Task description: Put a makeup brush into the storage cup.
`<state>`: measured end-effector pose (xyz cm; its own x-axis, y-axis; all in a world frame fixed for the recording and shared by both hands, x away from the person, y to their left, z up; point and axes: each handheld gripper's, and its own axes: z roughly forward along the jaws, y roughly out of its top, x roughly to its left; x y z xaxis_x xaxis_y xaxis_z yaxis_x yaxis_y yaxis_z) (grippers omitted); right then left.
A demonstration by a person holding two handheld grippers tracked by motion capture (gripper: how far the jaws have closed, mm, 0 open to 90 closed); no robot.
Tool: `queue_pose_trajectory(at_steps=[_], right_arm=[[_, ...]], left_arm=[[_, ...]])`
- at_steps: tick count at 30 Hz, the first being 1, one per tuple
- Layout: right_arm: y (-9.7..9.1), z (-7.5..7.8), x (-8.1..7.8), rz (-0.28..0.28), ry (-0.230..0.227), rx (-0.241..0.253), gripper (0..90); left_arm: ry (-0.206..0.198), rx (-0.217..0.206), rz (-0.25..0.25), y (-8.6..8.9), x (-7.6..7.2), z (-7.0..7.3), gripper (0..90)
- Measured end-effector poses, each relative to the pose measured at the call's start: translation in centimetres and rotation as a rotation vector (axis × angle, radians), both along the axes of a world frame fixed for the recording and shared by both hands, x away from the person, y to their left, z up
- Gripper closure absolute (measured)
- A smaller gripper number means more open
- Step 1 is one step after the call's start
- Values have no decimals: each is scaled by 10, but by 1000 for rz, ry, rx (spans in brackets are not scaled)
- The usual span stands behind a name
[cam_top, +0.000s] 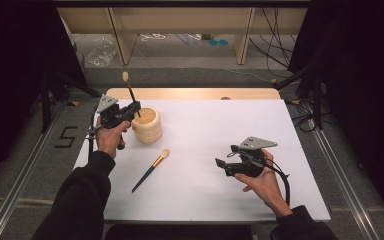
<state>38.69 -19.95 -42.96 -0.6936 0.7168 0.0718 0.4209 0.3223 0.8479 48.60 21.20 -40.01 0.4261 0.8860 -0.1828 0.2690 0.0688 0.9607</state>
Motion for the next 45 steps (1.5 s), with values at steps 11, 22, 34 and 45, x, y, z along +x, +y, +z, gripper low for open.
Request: queue_pose_trajectory(at_steps=[11,22,34,45], right_arm=[[0,-1,0,3,3,-2,238],[0,-1,0,3,8,-4,240],[0,-3,1,8,-3,1,243],[1,-3,1,12,2,3,247]], left_arm=[[7,25,13,-4,9,-11,839],[37,50,11,-8,11,-25,838],[55,56,7,-9,12,-34,837],[58,59,17,-11,15,-38,832]])
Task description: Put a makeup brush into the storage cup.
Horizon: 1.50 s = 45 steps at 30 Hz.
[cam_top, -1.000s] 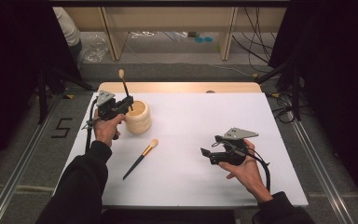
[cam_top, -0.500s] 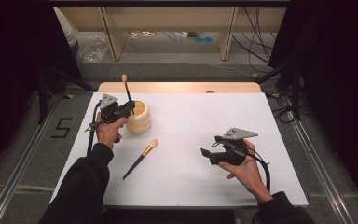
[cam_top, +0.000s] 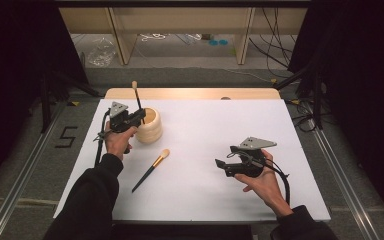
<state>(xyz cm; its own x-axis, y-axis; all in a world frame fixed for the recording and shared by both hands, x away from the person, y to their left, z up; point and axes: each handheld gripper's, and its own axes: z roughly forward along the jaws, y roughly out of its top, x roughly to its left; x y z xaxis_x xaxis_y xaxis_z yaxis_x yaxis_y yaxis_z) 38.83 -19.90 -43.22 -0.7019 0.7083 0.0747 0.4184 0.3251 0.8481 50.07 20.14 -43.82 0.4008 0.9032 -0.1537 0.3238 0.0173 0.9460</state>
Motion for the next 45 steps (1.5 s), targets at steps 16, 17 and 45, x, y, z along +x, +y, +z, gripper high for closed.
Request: queue_pose_trajectory(at_steps=[16,17,45], right_arm=[[0,0,0,1,4,0,246],[0,0,0,1,6,1,245],[-2,3,1,-28,-8,36,181]], left_arm=[[3,-66,15,9,-14,18,345],[8,-64,13,10,-15,20,337],[121,4,-183,-8,-83,31,168]])
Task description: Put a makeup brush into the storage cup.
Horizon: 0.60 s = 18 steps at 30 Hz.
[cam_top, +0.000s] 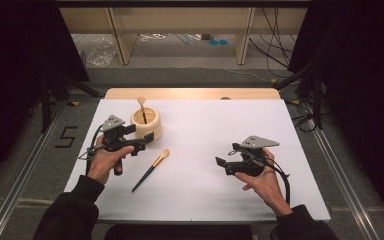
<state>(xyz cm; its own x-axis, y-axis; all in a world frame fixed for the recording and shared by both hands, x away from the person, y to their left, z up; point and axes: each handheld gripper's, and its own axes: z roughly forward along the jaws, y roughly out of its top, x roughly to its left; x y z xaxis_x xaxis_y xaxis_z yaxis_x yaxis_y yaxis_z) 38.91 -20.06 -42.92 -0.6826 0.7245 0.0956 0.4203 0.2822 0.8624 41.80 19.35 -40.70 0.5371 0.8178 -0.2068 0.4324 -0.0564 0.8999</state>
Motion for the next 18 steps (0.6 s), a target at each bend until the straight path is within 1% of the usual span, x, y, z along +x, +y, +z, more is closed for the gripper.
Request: queue_pose_trajectory(at_steps=[1,2,4,5,6,7,8,9,10,11,12,13,14,15,16,17,18], right_arm=[[0,0,0,-1,-2,0,180],[0,0,0,-1,-3,1,179],[0,0,1,0,-22,2,179],[1,0,0,0,-14,3,179],[2,-1,0,-2,-17,2,179],[2,-1,0,7,-10,0,178],[2,-2,1,10,-26,-2,175],[2,-2,1,11,-27,2,170],[2,-2,0,11,-27,2,171],[2,-1,-1,12,-13,5,170],[2,-2,0,13,-27,1,164],[1,-1,-1,15,-23,-4,164],[1,-1,-1,17,-22,-3,163],[2,-2,-1,15,-27,0,163],[2,-2,-2,17,-28,1,163],[2,-2,-2,20,-28,-2,163],[2,-2,-3,21,-10,-3,163]], left_arm=[[3,-2,-4,-1,-2,-1,168],[-1,10,-14,-3,-4,-2,168],[3,16,-28,-5,-8,-5,167],[6,18,-30,-6,-10,-6,163],[9,14,-28,-7,-11,-8,162],[13,17,-25,-8,-13,-9,162],[4,37,-36,-8,-14,-10,161],[2,45,-39,-9,-16,-12,162],[7,51,-42,-10,-18,-14,161],[12,53,-49,-11,-19,-17,162],[17,63,-54,-12,-21,-19,162],[24,63,-55,-13,-22,-21,162],[40,51,-50,-14,-24,-22,162],[51,41,-58,-16,-26,-24,162],[55,42,-58,-16,-27,-25,162],[51,46,-62,-17,-28,-26,162],[44,61,-68,-18,-29,-26,162]])
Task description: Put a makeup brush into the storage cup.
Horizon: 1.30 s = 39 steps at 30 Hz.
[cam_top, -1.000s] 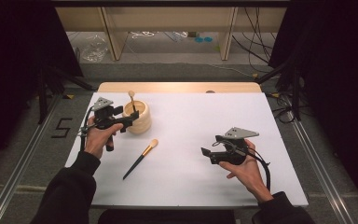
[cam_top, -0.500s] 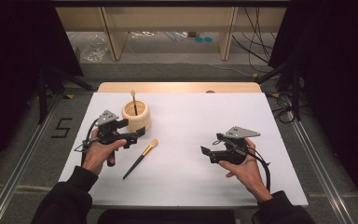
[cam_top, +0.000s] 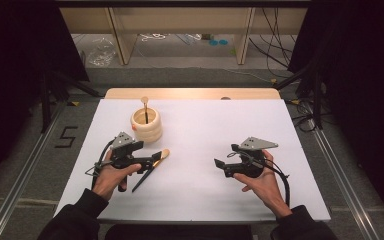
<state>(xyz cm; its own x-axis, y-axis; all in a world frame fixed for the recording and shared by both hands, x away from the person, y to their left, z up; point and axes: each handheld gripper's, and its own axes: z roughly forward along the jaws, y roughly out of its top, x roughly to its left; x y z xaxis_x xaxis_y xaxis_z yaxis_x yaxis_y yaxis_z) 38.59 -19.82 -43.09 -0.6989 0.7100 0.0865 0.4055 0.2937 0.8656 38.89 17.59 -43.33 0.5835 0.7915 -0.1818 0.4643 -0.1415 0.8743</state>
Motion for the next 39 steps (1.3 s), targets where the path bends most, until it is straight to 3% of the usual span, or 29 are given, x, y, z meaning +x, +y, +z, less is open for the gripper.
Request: queue_pose_trajectory(at_steps=[4,5,14,21,39], right_arm=[[-1,0,-1,-1,-12,0,163],[-1,0,-2,0,9,6,163],[-2,-1,-1,-5,-12,3,163],[-2,-1,-2,-5,1,6,163],[-2,-1,-1,-5,2,1,163]], left_arm=[[1,33,-18,-2,-3,-2,162],[10,27,-14,-3,-4,-3,162],[19,38,-30,-1,-14,-7,162],[32,52,-44,2,-22,-12,163],[40,83,-54,5,-28,-14,163]])
